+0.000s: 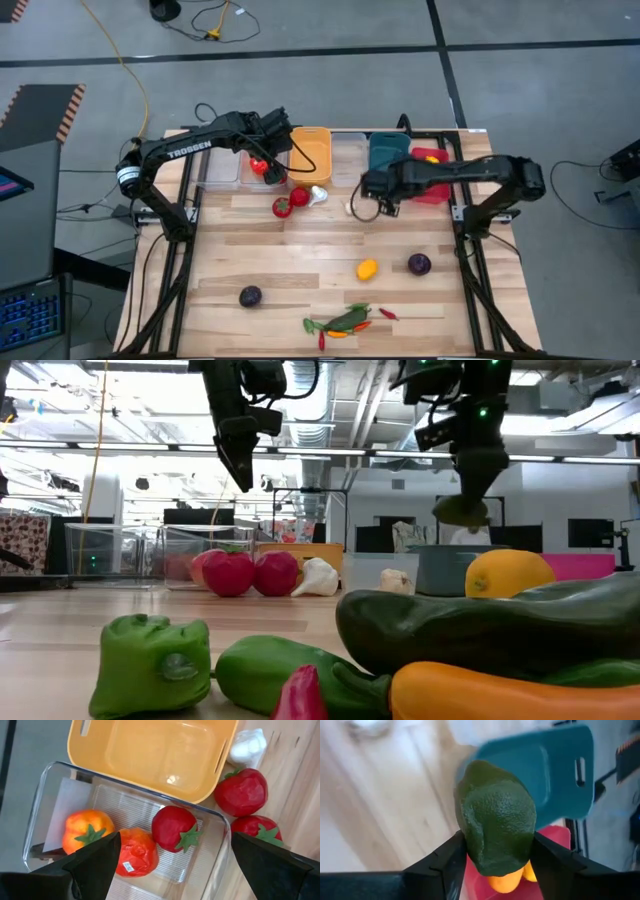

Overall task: Sort produce into baskets
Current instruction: Put the lime into the blue bin, then put the tomato into the right transparent bin

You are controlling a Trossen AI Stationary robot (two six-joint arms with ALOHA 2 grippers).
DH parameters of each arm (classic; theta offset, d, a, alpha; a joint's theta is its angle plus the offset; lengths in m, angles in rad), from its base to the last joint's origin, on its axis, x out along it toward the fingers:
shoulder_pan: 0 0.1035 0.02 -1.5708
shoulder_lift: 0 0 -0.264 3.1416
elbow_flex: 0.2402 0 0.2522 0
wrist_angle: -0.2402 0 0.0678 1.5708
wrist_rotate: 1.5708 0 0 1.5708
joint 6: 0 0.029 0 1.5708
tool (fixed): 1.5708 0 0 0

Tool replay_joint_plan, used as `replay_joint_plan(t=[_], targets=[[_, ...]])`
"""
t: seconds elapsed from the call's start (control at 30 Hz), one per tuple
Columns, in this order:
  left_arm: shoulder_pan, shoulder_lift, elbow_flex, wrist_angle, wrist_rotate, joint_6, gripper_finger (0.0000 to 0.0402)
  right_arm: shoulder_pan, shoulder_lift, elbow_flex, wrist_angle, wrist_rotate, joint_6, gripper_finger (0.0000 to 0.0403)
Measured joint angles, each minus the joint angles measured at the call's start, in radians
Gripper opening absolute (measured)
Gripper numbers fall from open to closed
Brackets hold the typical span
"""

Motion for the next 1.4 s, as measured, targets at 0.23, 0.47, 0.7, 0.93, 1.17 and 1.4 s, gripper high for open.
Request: replay_joint_plan(t=[0.23,0.47,0.7,0.93,1.17,1.4], targets=[[0.0,0.0,0.0,0.0,0.0,0.0,0.0367,-0.135,-0.001,0.0,0.005,0.0,-0.004,0.023],[-0.004,0.0,0.0,0.001,0.0,-0.008,0.0367,-0.218,0.001,0.0,0.008,-0.002,-0.003,0.0231],[-0.027,0.0,0.0,0.002,0.0,-0.007,0.0367,-0.252,0.001,0.0,0.009,-0.005,0.0,0.0257],[-0.066,-0.011,0.0,-0.006,0.0,-0.058,0.0367,-0.269,0.001,0.0,0.009,-0.005,0.001,0.0289],[-0.129,-0.084,0.001,-0.098,0.0,-0.251,0.0367,-0.27,0.001,0.0,0.012,-0.005,0.003,0.0296],[-0.27,-0.144,0.001,-0.194,-0.043,-0.538,0.0367,-0.27,0.001,0.0,0.012,-0.005,0.003,0.0296]])
